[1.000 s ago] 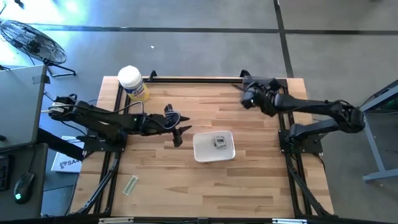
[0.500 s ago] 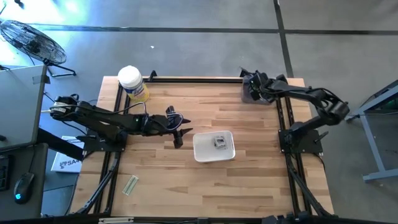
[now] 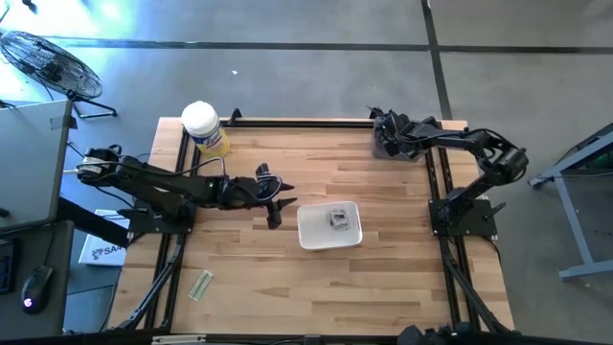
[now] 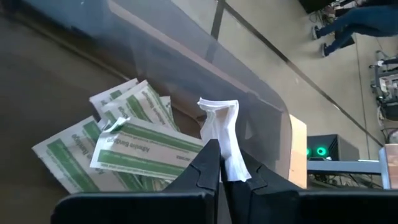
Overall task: Pick & Place First Aid Supplies
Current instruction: Put the green bandage into the black bin
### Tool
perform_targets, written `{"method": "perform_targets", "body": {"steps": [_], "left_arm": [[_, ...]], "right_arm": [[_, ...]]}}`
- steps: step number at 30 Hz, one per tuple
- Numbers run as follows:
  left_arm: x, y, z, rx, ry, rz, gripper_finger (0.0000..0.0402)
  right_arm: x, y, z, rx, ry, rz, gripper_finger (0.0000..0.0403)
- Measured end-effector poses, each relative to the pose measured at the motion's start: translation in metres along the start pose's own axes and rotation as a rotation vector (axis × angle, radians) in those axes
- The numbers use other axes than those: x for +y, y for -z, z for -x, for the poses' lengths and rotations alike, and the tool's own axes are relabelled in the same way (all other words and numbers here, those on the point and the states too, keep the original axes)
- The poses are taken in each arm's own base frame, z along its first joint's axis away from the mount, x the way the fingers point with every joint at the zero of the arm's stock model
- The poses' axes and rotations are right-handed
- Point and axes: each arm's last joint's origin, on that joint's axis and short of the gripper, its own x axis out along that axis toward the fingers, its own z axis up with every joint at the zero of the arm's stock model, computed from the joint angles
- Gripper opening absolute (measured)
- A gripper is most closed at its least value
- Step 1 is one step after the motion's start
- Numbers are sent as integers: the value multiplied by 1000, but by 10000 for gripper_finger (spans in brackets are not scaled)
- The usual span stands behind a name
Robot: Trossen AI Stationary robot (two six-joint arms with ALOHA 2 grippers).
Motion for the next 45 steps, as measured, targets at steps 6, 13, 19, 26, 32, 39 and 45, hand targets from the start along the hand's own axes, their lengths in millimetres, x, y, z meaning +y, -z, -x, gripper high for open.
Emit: {"method": "perform_targets", "body": {"steps": [6, 13, 19, 26, 32, 39, 45], "left_arm": [[-2, 0, 1, -3, 6, -2, 166], [-2, 0, 1, -3, 5, -1, 166], [-2, 0, 0, -2, 5, 1, 166], [-2, 0, 0, -2, 7, 2, 165], [-2, 0, 0, -2, 9, 6, 165], [-2, 0, 0, -2, 9, 16, 165], [-2, 0, 0, -3, 5, 17, 165]], "right_arm": [[-1, 0, 2, -6, -38, -12, 20], [-4, -1, 6, -14, -98, -34, 82], [0, -3, 7, -10, -218, -74, 120], [1, -7, 7, -32, -262, -129, 126], [2, -7, 8, -33, -283, -138, 127], [-13, -9, 22, -77, -297, -148, 127], [-37, -5, 46, -129, -355, -175, 127]]}}
